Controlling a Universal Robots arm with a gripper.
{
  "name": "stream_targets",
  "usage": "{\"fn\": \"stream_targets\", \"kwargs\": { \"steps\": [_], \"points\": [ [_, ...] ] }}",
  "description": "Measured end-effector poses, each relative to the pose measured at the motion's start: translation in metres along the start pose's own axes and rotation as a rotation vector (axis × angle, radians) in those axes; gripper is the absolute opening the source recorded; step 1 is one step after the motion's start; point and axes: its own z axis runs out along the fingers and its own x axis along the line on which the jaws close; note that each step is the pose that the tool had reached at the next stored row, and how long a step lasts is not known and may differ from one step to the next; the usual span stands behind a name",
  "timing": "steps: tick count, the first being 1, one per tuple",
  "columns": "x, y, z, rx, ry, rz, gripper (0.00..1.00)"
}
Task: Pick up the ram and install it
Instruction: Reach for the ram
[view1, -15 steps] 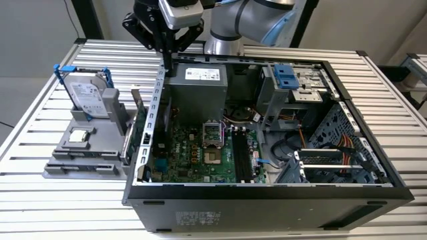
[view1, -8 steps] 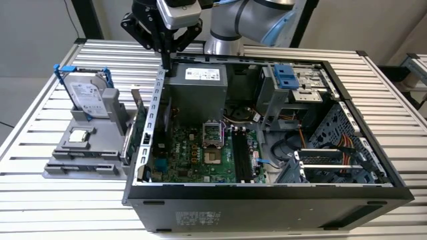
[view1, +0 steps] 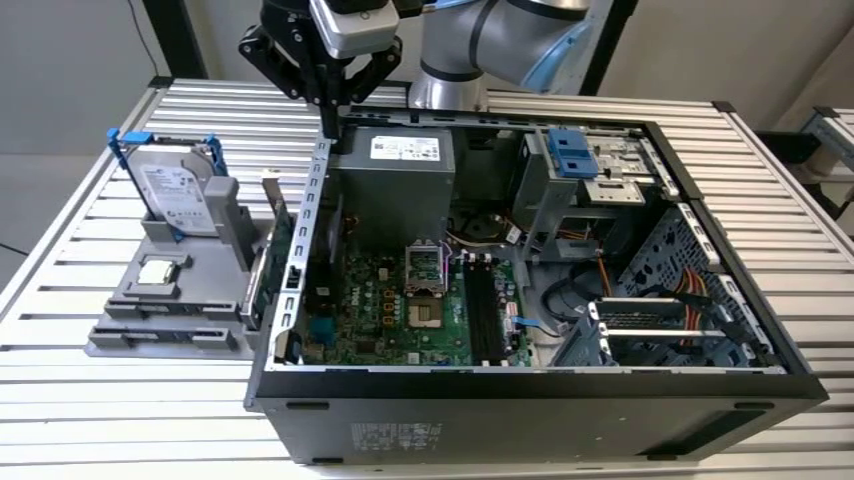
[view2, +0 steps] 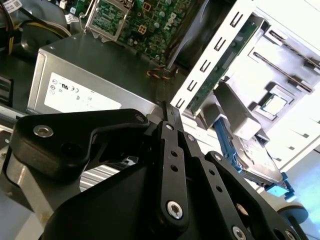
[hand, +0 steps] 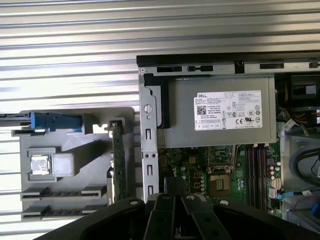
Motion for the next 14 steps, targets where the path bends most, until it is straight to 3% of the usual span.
{"fn": "stream_targets", "kwargs": {
  "steps": [14],
  "points": [
    [0.0031,-0.0002,-0.0001,0.0001,0.0001,0.000,0.00]
  ]
}}
